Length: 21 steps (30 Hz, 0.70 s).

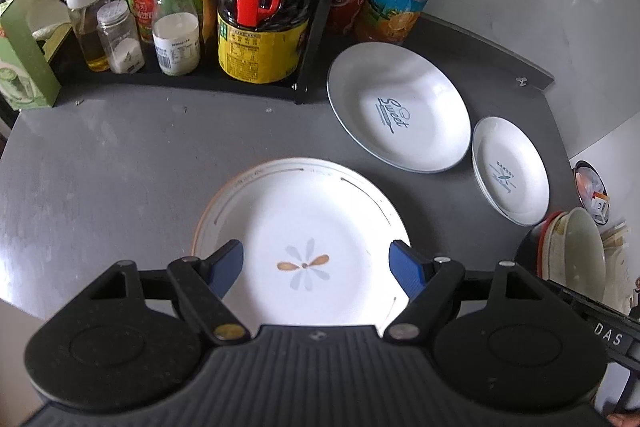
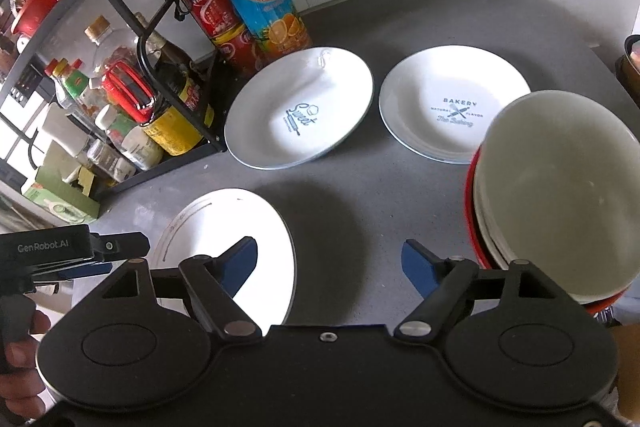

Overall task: Organize plates and bowls
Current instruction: 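Move both grippers toward the white plate printed 'Sweet'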

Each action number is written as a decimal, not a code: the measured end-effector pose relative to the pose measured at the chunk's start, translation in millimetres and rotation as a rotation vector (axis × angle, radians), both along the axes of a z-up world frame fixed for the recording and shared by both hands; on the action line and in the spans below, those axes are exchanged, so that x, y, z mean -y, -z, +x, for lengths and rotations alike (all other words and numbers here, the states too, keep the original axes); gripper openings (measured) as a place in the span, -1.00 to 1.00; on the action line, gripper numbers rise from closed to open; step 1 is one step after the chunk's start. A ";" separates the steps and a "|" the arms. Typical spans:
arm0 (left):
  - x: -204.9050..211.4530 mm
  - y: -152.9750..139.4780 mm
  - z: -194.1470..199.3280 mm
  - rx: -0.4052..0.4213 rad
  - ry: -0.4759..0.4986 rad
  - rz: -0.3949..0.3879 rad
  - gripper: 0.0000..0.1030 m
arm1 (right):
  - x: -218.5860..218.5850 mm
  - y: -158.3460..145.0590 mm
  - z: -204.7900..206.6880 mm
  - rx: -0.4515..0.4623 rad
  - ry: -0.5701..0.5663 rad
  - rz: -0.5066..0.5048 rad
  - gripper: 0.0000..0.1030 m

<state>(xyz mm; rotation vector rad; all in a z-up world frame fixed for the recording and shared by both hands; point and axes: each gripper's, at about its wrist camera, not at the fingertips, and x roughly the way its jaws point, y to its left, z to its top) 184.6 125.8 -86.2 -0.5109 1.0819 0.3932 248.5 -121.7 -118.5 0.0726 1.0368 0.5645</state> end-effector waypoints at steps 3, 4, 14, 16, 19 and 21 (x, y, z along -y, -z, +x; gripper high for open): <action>-7.2 3.2 5.1 0.001 0.018 0.002 0.52 | -9.1 2.7 -1.2 0.013 0.012 -0.007 0.55; -9.4 4.3 7.3 0.003 0.029 0.001 0.52 | -11.9 3.9 -0.9 0.014 0.016 -0.005 0.55; -28.4 15.6 33.1 0.045 0.081 0.019 0.51 | -36.3 12.7 13.5 0.025 0.071 0.024 0.54; -32.1 19.4 40.3 0.052 0.094 0.020 0.51 | -40.1 14.2 19.5 0.027 0.090 0.031 0.54; -36.8 25.7 52.2 0.056 0.108 0.019 0.47 | -44.5 17.9 28.6 0.028 0.118 0.042 0.53; -39.0 29.1 60.4 0.055 0.114 0.023 0.46 | -46.0 21.8 34.8 0.026 0.136 0.046 0.53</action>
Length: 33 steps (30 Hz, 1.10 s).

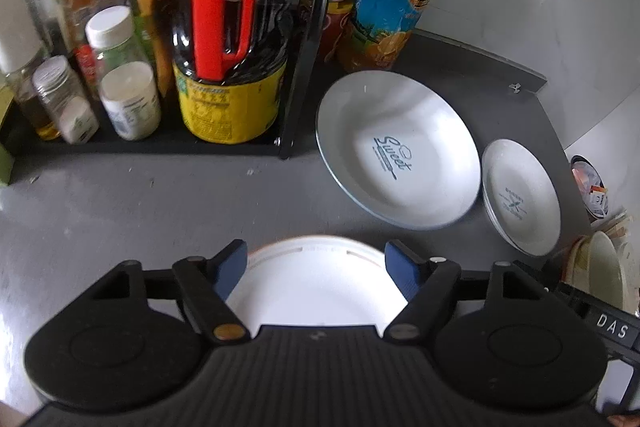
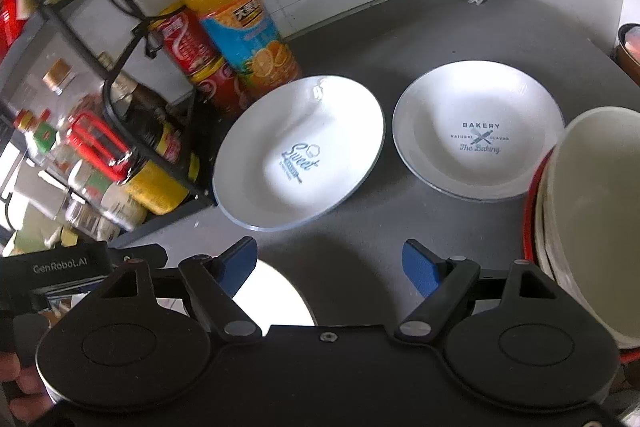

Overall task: Organize plates and bowls
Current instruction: 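Move both grippers toward the white plate printed 'Sweet', then close the left gripper on the 'Sweet' plate rim while the right gripper grips it too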

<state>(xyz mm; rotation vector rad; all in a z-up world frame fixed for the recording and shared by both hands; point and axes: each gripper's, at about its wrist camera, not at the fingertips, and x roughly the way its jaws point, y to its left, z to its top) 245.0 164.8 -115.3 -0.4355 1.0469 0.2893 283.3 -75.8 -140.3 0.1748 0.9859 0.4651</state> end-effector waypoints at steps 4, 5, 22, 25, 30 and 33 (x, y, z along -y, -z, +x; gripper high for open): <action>-0.3 6.3 17.1 0.011 0.020 0.001 0.45 | -0.7 9.8 13.6 -0.018 0.039 0.013 0.53; 0.1 8.2 21.1 0.013 0.025 0.001 0.43 | -0.9 12.2 17.0 -0.021 0.046 0.014 0.52; -13.2 55.7 64.4 -0.004 -0.041 -0.030 0.07 | -23.8 47.1 63.6 -0.087 0.089 0.032 0.33; -18.6 62.6 67.1 -0.004 -0.065 -0.043 -0.01 | -29.6 51.1 69.1 -0.099 0.092 0.031 0.24; -25.6 72.9 68.0 -0.006 -0.102 -0.067 -0.22 | -35.5 58.6 75.2 -0.119 0.102 0.024 0.04; -23.9 74.7 69.8 0.012 -0.110 -0.074 -0.32 | -36.3 64.9 78.5 -0.136 0.102 0.042 -0.10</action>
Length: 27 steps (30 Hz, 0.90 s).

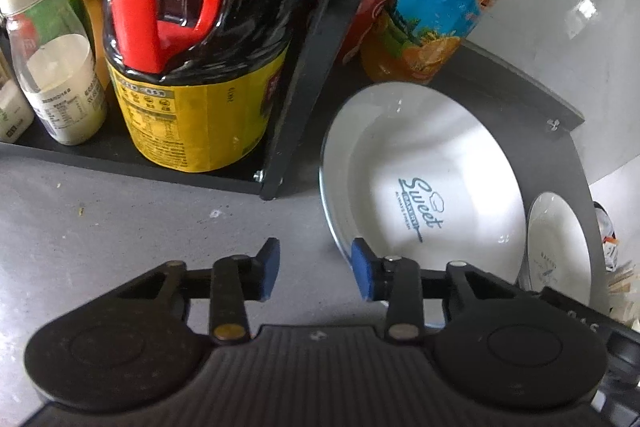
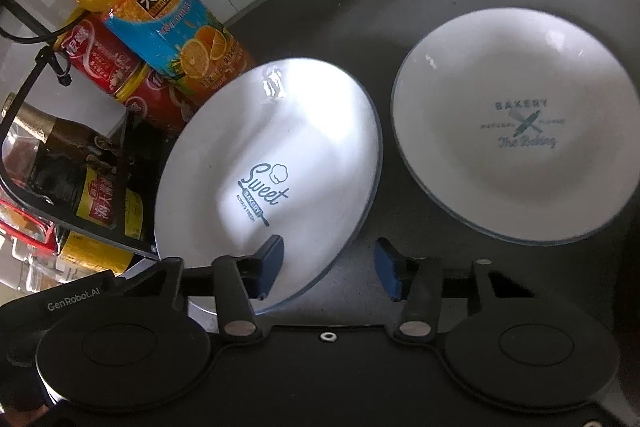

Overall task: Organize plates and bowls
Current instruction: 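Close the left gripper on the 'Sweet' plate rim while the right gripper grips it too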

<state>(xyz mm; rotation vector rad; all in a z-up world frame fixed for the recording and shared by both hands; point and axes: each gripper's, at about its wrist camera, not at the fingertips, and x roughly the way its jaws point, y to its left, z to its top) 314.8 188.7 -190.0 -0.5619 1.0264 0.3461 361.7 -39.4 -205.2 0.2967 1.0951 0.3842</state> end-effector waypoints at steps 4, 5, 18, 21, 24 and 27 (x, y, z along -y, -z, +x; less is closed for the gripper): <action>3.1 2.9 3.4 0.008 -0.011 -0.004 -0.39 | -2.2 8.0 3.5 -0.018 0.004 0.002 -0.30; 3.1 3.9 4.2 0.010 -0.016 -0.011 -0.42 | -2.7 10.1 4.5 -0.025 0.006 0.004 -0.31; 5.3 15.1 12.2 0.011 -0.054 -0.064 -0.51 | -0.4 15.1 9.3 0.002 0.019 0.001 -0.72; 5.9 18.0 12.9 0.002 -0.051 -0.071 -0.50 | 0.5 12.7 3.6 -0.019 0.025 -0.005 -0.73; 6.2 19.7 14.3 0.004 -0.057 -0.064 -0.50 | -0.3 8.5 -2.1 -0.014 0.015 0.007 -0.74; 3.6 23.1 16.3 -0.006 -0.064 -0.071 -0.50 | -2.5 5.3 -5.8 -0.013 0.009 -0.002 -0.74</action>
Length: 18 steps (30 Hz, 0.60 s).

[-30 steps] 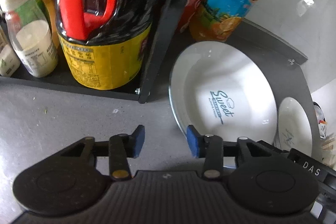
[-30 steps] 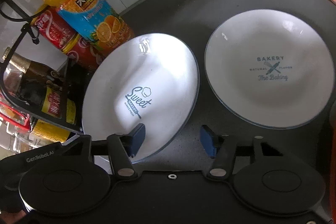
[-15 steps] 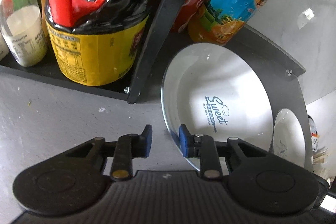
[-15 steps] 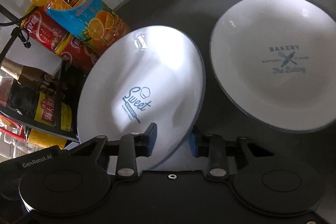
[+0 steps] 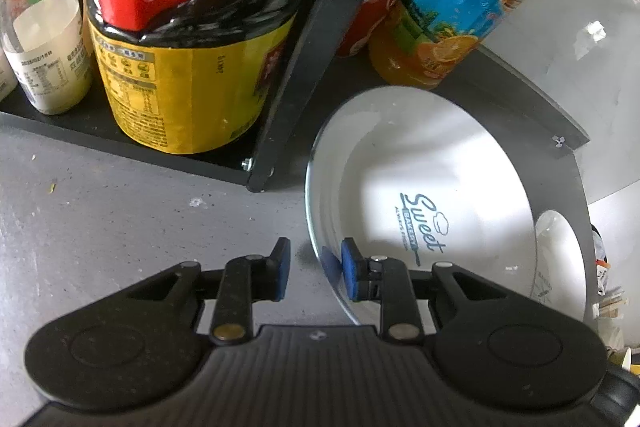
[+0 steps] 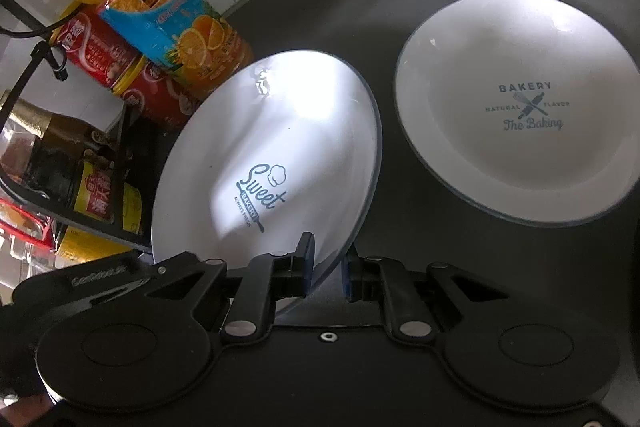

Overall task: Organize plates and bowls
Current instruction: 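Close the left gripper on the 'Sweet' plate rim while the right gripper grips it too, then lift the 'Sweet' plate with both grippers and carry it over the orange-rimmed flower plate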

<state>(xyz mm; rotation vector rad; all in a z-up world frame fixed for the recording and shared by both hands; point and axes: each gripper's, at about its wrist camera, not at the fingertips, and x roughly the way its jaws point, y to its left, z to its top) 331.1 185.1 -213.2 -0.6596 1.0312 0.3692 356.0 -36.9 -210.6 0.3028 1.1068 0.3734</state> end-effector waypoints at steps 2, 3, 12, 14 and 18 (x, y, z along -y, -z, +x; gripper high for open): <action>-1.8 3.7 0.7 -0.006 -0.008 -0.022 -0.50 | 0.7 -1.4 -1.3 -0.002 0.005 0.003 -0.74; -3.0 5.1 1.1 -0.006 -0.013 -0.035 -0.51 | 1.1 -1.8 -2.0 -0.003 0.008 0.005 -0.74; -11.5 7.5 -2.8 0.035 -0.012 -0.140 -0.78 | 3.5 -7.1 -6.4 0.011 0.025 0.022 -0.74; -13.7 4.2 -2.8 0.046 -0.003 -0.139 -0.81 | 4.5 -9.0 -8.2 0.017 0.035 0.030 -0.74; -16.3 1.1 -3.2 0.052 0.016 -0.149 -0.83 | 9.8 -11.9 -14.5 0.034 0.050 0.043 -0.73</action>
